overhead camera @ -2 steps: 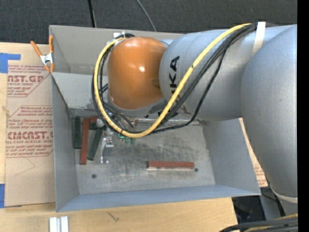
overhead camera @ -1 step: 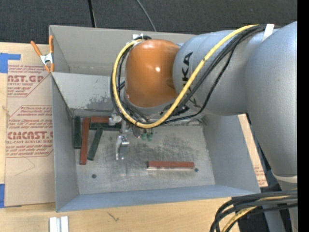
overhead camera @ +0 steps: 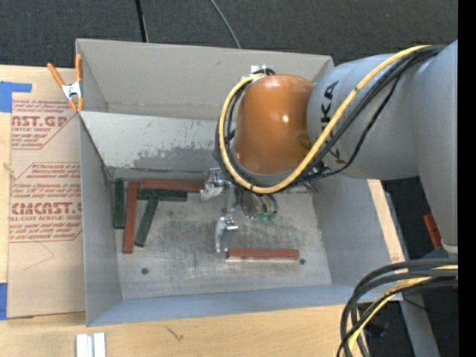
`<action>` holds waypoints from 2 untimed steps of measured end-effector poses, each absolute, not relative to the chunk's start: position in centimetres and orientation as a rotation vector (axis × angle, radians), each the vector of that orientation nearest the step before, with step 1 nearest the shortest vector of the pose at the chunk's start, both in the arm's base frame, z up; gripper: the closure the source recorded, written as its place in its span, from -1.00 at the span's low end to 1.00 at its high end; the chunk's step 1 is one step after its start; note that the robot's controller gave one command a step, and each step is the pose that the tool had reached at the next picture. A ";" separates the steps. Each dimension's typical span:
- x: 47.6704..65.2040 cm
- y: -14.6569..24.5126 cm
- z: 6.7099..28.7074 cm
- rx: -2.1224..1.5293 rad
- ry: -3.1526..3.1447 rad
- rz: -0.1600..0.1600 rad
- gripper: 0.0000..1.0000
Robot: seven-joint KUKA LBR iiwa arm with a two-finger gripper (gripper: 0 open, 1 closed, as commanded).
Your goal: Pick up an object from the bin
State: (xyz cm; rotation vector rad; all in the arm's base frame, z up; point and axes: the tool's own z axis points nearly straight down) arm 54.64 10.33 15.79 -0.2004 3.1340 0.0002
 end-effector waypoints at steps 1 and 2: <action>52.4 9.5 12.6 -0.152 3.137 -0.005 -1.00; 53.3 8.6 10.6 -0.154 3.137 0.005 -1.00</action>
Offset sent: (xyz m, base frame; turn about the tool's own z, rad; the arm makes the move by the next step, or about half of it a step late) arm 0.0003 -0.0470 -0.0634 0.0417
